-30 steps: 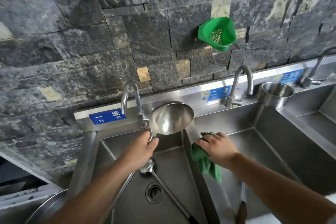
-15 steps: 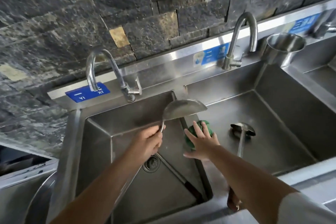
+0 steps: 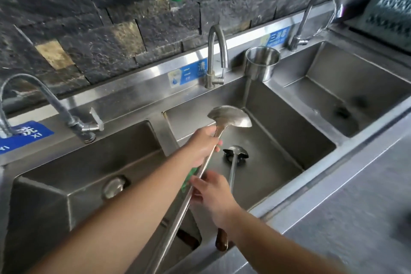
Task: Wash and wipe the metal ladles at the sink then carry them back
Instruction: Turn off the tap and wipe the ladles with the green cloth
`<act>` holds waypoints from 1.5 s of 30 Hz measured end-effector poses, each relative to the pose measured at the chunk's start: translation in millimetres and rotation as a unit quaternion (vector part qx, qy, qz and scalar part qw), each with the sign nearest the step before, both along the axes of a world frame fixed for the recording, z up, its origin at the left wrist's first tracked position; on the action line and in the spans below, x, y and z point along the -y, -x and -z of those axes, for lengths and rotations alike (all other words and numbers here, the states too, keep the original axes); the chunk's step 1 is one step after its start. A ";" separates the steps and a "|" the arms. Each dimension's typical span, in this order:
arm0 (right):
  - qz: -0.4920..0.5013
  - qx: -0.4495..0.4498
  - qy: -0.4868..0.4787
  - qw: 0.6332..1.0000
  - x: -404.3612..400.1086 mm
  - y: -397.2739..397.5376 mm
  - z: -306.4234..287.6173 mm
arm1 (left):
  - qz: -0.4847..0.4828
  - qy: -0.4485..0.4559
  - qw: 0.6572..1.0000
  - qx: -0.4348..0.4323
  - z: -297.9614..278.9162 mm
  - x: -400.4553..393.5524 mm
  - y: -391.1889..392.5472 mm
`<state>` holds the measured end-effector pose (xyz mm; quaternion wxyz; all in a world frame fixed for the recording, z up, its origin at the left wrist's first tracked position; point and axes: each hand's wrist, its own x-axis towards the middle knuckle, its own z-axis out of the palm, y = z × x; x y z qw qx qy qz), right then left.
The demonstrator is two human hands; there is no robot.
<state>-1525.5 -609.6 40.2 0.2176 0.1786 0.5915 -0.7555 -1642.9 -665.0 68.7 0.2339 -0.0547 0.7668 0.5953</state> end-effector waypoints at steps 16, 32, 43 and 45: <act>0.057 0.128 -0.108 0.984 -104.2 104.3 87.3 | 0.137 0.174 0.969 0.109 80.8 -27.0 -79.1; -0.175 0.136 -0.415 0.882 -111.9 109.6 142.9 | 0.238 0.302 0.919 0.089 104.7 -58.3 -69.9; -0.322 0.109 -0.456 0.822 -104.1 72.6 150.2 | 0.361 0.477 0.802 -0.004 110.2 -57.4 -94.0; -0.340 0.087 -0.473 0.808 -105.3 67.0 145.3 | 0.357 0.478 0.803 -0.013 105.9 -53.2 -98.4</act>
